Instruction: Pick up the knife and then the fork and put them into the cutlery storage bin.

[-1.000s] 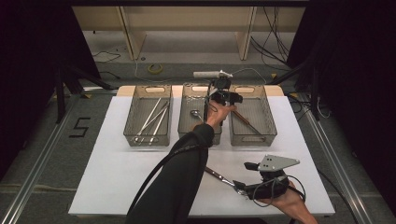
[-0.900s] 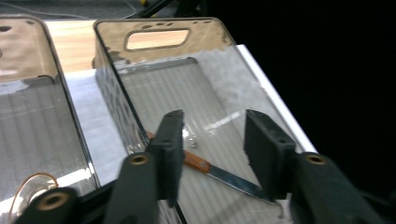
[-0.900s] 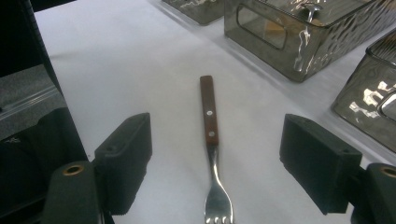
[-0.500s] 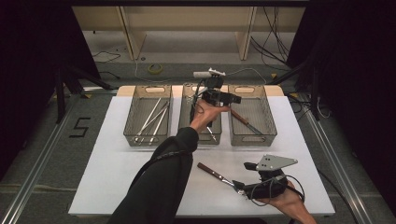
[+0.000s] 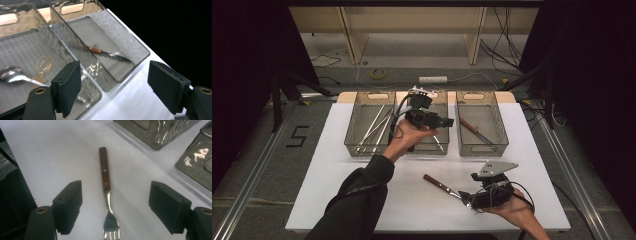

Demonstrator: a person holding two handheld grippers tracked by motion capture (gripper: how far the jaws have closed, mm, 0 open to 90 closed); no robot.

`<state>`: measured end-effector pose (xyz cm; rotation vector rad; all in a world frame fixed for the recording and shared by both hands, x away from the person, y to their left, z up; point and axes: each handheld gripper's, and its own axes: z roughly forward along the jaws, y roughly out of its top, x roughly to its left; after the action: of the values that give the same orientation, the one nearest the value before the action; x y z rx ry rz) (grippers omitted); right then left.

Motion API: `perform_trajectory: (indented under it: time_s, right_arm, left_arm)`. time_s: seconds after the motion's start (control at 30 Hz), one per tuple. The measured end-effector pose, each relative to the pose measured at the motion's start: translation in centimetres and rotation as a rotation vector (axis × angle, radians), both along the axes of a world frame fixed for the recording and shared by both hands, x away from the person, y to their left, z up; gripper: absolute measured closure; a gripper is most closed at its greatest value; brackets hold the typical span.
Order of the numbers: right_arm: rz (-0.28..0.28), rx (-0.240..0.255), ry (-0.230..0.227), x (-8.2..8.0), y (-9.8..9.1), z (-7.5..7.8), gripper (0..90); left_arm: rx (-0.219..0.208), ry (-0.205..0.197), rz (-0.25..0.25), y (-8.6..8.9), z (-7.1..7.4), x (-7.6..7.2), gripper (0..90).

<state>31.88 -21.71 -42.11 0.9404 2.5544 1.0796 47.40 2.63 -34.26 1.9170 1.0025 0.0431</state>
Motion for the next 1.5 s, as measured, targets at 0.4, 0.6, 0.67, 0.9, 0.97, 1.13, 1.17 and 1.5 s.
perform_trajectory:
  time_s: [0.4, 0.6, 0.67, 0.9, 0.97, 1.13, 1.17, 1.5]
  right_arm:
    - [0.014, -0.132, 0.057, 1.9, 2.1, 0.1, 31.6]
    - [0.036, -0.203, 0.094, 3.3, 3.6, 0.2, 33.9]
    - [0.047, -0.226, 0.116, 3.7, 4.1, 0.1, 35.4]
    - [0.083, -0.301, 0.162, 4.6, 6.1, -1.0, 39.6]
    - [0.084, -0.312, 0.171, 4.8, 6.4, -1.3, 41.0]
    - [0.092, -0.341, 0.205, 5.1, 7.1, -1.9, 44.9]
    - [0.099, -0.347, 0.205, 5.2, 7.2, -2.0, 45.6]
    - [0.117, -0.391, 0.237, 5.6, 8.2, -3.2, 57.4]
  left_arm:
    - [-0.021, -0.049, -0.011, 5.6, -1.7, -5.1, 23.5]
    - [-0.002, -0.094, -0.017, 7.6, -3.1, -6.9, 22.7]
    - [0.009, -0.103, -0.012, 8.3, -3.6, -7.3, 22.4]
    - [0.054, -0.151, -0.013, 10.2, -5.1, -9.5, 21.6]
    - [0.033, -0.145, -0.006, 10.8, -5.6, -10.3, 21.6]
    - [0.029, -0.159, -0.001, 11.6, -6.7, -12.3, 20.7]
    - [0.015, -0.161, 0.008, 11.9, -6.9, -12.5, 20.7]
    - [-0.011, -0.199, 0.054, 12.9, -7.5, -14.1, 19.9]
